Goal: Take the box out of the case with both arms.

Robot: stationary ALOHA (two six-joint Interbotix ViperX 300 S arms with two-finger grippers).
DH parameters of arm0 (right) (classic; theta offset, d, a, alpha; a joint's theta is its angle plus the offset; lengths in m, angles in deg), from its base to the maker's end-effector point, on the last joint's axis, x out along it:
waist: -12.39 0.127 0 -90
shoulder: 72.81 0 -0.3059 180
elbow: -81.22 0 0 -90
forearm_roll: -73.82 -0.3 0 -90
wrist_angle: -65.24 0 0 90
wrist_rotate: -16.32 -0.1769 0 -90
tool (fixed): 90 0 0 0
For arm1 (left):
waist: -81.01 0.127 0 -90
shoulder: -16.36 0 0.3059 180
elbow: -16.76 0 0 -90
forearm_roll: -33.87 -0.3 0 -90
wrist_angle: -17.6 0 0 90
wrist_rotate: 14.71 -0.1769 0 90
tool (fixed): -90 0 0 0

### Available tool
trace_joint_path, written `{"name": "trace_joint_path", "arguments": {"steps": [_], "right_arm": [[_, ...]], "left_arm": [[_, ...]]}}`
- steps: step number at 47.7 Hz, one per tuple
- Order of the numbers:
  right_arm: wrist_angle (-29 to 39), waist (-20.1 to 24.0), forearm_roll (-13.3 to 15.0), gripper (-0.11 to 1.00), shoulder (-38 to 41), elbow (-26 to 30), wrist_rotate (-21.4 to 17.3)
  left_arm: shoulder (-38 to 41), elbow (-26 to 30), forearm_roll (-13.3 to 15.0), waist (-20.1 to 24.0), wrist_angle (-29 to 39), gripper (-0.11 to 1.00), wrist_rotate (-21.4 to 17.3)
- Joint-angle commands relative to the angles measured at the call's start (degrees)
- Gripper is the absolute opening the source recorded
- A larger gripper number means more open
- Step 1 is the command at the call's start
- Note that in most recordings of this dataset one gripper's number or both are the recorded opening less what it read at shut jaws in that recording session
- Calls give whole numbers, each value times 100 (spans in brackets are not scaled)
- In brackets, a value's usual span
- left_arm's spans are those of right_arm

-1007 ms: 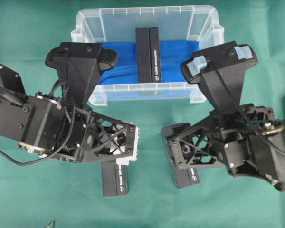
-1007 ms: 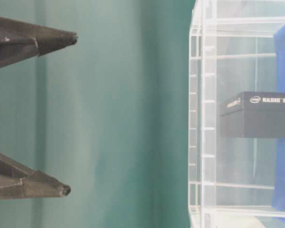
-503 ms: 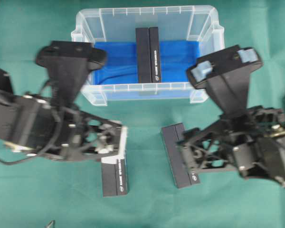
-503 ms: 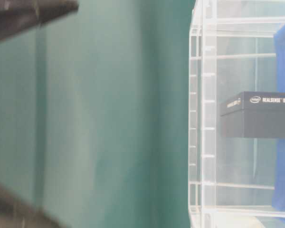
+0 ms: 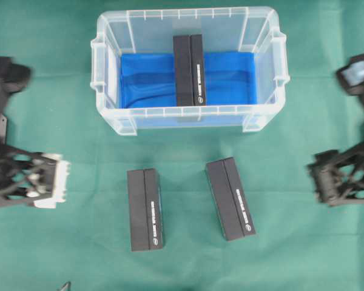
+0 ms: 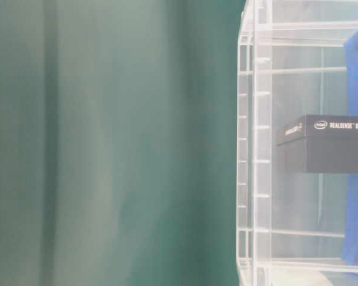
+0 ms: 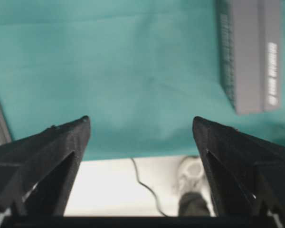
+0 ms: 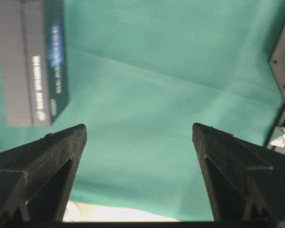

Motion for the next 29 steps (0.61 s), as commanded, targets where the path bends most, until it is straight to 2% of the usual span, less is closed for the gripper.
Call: {"name": "trace_joint_path", "arguments": {"steps": [1,7,29], "right_arm": [[35,97,-9,88,-343,-123,-123],[26,141,-9,88,-510,-290,-255],[0,141,0,88,-457,-334,-272]], "left_arm": [[-369,-220,0,-176,-18,83,255],[-580,-431,9,-316,-44,83,510],[-545,-422,0,-281,-53,83,536]]}}
